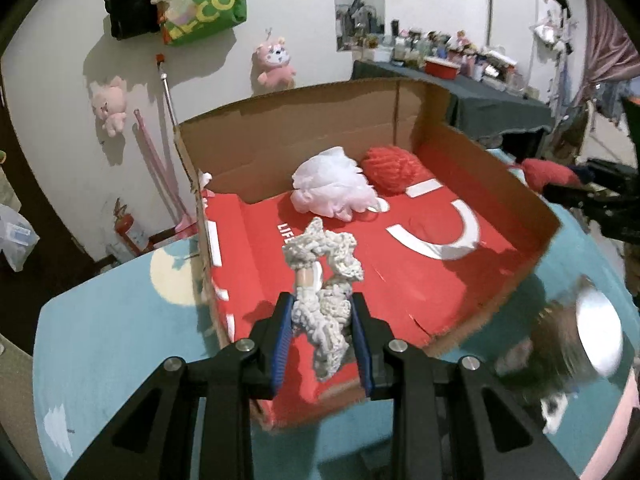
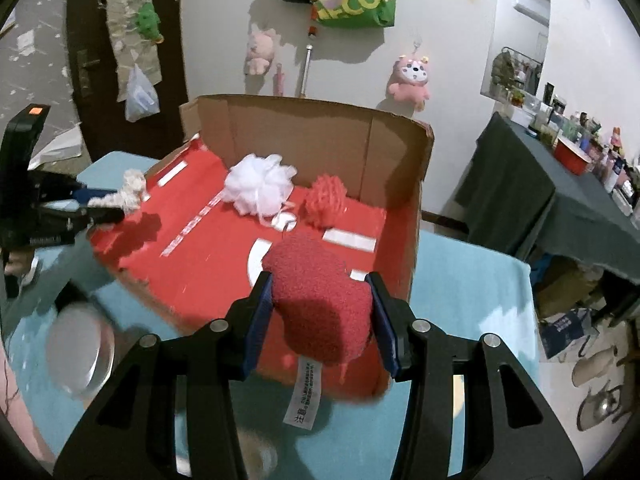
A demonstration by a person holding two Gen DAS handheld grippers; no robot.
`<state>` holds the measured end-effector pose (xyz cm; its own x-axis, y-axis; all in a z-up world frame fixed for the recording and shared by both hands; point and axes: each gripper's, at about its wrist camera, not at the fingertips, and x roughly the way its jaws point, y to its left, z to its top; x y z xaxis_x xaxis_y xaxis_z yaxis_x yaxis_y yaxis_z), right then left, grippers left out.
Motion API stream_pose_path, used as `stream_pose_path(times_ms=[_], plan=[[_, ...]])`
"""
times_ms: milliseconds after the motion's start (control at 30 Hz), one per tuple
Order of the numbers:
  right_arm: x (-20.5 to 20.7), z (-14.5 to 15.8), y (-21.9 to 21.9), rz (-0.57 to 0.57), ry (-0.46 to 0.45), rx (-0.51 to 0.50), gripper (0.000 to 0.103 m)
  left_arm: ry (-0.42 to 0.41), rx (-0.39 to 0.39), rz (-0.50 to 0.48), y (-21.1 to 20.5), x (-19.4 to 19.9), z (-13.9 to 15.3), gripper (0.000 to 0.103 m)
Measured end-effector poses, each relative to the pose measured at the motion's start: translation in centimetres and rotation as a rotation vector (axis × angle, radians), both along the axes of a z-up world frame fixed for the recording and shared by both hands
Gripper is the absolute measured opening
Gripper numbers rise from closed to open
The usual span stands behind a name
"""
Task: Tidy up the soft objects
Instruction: 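Carry scrunchie and red heart sponge into the box and open both tools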
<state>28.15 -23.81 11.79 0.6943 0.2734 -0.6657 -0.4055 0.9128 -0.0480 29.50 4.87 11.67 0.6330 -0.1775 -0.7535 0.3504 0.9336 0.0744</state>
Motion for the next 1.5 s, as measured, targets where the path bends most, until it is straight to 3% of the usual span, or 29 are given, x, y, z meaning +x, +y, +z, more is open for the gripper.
stream_pose_path(times_ms=[133,300,500,733,1167,1300,1333,1500], plan=[[4.0,-1.0,1.5,-0.067,0.061,-0.051,0.044,0.052,0.038,0.042,-1.3,2.8,-1.2,0.03],[9.1,-3.8,2.8,-0.139,0.2,-0.104,0.044,0.11,0.077,0.085,-2.4,5.5,-2.9,0.03],[12.3,-6.5,4.2,-0.177,0.271,-0.204,0.044,0.155,0.154,0.136,-2.8,8.0,-4.9,0.03],[13.5,-8.4,5.3,-0.168,0.283,-0.299,0.046,0.195,0.187,0.178,-2.5,9.8,-6.4,0.031],[13.1,-8.8,4.9,-0.145,0.276,-0.342,0.05,0.209,0.193,0.183,-2.4,10.8,-7.3,0.037],[12.4,-9.0,5.5,-0.124,0.27,-0.346,0.061,0.194,0.172,0.182,-2.3,10.6,-6.8,0.053],[12.1,-8.9,5.7,-0.124,0.259,-0.352,0.063,0.187,0.169,0.18,-2.3,10.5,-6.6,0.059],[10.7,-7.5,5.8,-0.135,0.227,-0.329,0.064,0.128,0.135,0.175,-2.0,8.8,-4.7,0.072]])
